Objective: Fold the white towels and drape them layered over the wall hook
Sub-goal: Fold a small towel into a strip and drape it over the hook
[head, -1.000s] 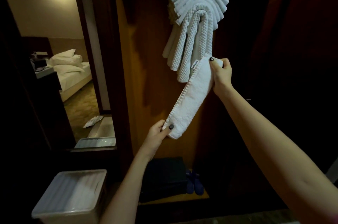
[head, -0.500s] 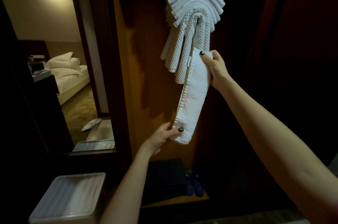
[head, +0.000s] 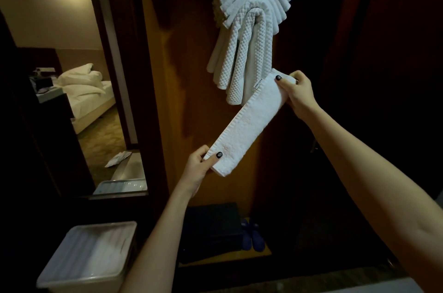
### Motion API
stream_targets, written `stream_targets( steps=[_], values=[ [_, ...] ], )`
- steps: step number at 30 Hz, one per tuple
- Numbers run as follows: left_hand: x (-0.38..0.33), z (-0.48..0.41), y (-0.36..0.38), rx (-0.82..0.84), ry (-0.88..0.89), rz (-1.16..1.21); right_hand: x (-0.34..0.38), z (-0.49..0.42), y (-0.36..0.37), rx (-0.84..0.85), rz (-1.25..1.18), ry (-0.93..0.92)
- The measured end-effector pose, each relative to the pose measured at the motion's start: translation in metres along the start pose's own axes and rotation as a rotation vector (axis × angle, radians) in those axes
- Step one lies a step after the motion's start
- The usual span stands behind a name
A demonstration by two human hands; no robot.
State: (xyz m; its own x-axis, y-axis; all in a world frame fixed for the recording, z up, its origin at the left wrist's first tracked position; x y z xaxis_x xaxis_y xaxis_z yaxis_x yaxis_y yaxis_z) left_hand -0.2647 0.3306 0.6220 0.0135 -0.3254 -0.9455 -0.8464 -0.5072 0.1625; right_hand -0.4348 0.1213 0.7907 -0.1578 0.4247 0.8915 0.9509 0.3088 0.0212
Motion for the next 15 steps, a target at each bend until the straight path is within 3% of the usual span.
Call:
stream_targets(
  steps=[3,8,15],
  values=[
    [-0.008,-0.009,0.001,0.031,0.0,-0.02,-0.005,-0.012,-0.022,0.053,0.111,0.007],
    [-0.028,-0.031,0.0,0.123,0.001,-0.067,-0.018,-0.026,-0.052,0.255,0.195,0.177],
    [-0.087,-0.085,0.007,0.255,0.122,-0.336,-0.008,-0.046,-0.062,0.191,0.133,0.174]
  ],
)
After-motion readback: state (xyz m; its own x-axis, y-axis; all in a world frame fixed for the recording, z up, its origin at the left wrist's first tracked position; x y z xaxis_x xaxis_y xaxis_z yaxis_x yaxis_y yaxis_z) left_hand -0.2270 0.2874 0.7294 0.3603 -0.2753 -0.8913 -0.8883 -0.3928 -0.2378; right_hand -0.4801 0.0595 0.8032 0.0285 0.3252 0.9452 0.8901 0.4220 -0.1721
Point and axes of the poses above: each hand's wrist, its own z-axis away from the middle knuckle, its own y-axis out of the palm, x = y × z, the point moved 4 cm from there along -z, towards the middle knuckle, and after that the axes turned 5 degrees about -x, right-handed, at the moved point
